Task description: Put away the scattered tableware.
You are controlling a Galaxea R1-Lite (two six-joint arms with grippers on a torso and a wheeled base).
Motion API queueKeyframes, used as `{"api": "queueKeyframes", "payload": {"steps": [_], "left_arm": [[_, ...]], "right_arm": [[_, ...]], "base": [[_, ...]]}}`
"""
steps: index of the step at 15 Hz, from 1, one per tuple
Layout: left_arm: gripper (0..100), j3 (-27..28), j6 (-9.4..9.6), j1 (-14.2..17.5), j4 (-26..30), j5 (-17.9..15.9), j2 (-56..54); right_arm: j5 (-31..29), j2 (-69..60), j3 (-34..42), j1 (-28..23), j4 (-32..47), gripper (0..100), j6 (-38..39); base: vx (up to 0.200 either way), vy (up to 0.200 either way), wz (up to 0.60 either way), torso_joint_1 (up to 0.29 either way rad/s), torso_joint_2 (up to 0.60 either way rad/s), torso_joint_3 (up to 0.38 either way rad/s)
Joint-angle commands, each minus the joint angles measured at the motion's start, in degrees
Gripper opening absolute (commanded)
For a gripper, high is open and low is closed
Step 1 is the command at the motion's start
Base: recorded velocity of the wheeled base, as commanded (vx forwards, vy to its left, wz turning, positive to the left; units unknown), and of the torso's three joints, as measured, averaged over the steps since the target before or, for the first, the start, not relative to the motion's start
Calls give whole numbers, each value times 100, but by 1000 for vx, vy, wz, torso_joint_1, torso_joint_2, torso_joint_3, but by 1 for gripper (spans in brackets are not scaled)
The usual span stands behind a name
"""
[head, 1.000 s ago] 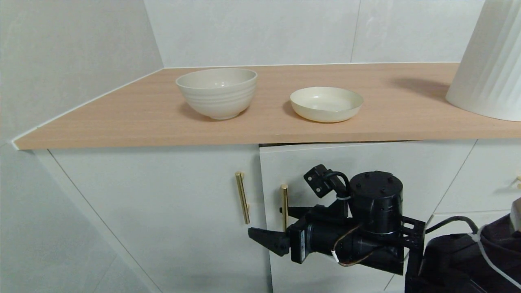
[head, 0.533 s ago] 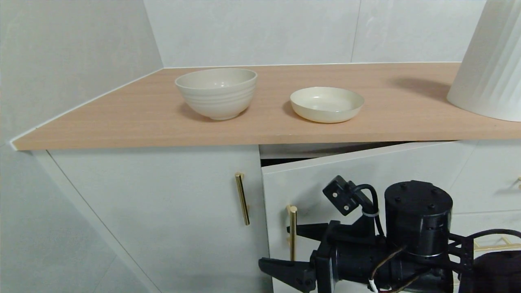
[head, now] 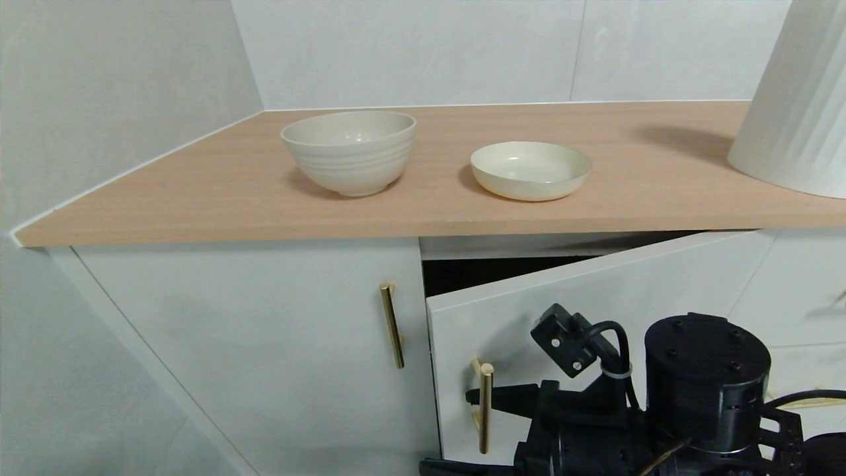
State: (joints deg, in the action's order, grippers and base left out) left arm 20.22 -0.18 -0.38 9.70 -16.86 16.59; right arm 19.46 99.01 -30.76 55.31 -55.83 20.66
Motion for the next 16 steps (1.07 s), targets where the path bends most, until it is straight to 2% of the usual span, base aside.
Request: {"api": "queueKeyframes", "payload": {"steps": [1,2,3,4,5,6,8,9,10,12,13,16], "left_arm": [[100,904,1,-15,5,-1302,2103],[100,1098,1,-120,-118,-1759,2621],[100,1115,1,-138,-127,-1786,2656],[100,1432,-8,-481,-338,-1979,3333],[100,1678,-43,-938,-548,-1970,3948],[100,1757,-201,-1272,-742,-1970,4238],[100,1766,-738,-2028,-1269,-1944,4634],[100,1757,-878,-2195,-1454,-1944,4731],[0,1722,-957,-2423,-1647,-1944,4845],[0,1713,-896,-2704,-1964,-1944,5161],[0,1687,-896,-2740,-2095,-1953,5231],[0,1651,-931,-2792,-2957,-1953,5917]], "right_arm": [[49,-22,79,15,-7,100,8],[41,-22,114,15,-7,100,8],[49,-22,114,15,-7,100,8],[41,-22,131,15,-7,100,-1],[41,-49,131,6,-7,100,-10],[41,-93,158,15,-7,100,-18],[41,-84,175,15,-7,100,-27],[41,-84,175,15,-7,100,-27],[41,-93,175,15,-7,100,-27],[41,-93,175,15,-7,100,-27],[41,-84,175,15,-7,100,-18],[41,22,202,15,-7,100,-10]], "base": [[0,0,0,0,0,0],[0,0,0,0,0,0],[0,0,0,0,0,0],[0,0,0,0,0,0],[0,0,0,0,0,0],[0,0,0,0,0,0],[0,0,0,0,0,0],[0,0,0,0,0,0],[0,0,0,0,0,0],[0,0,0,0,0,0],[0,0,0,0,0,0],[0,0,0,0,0,0]]}}
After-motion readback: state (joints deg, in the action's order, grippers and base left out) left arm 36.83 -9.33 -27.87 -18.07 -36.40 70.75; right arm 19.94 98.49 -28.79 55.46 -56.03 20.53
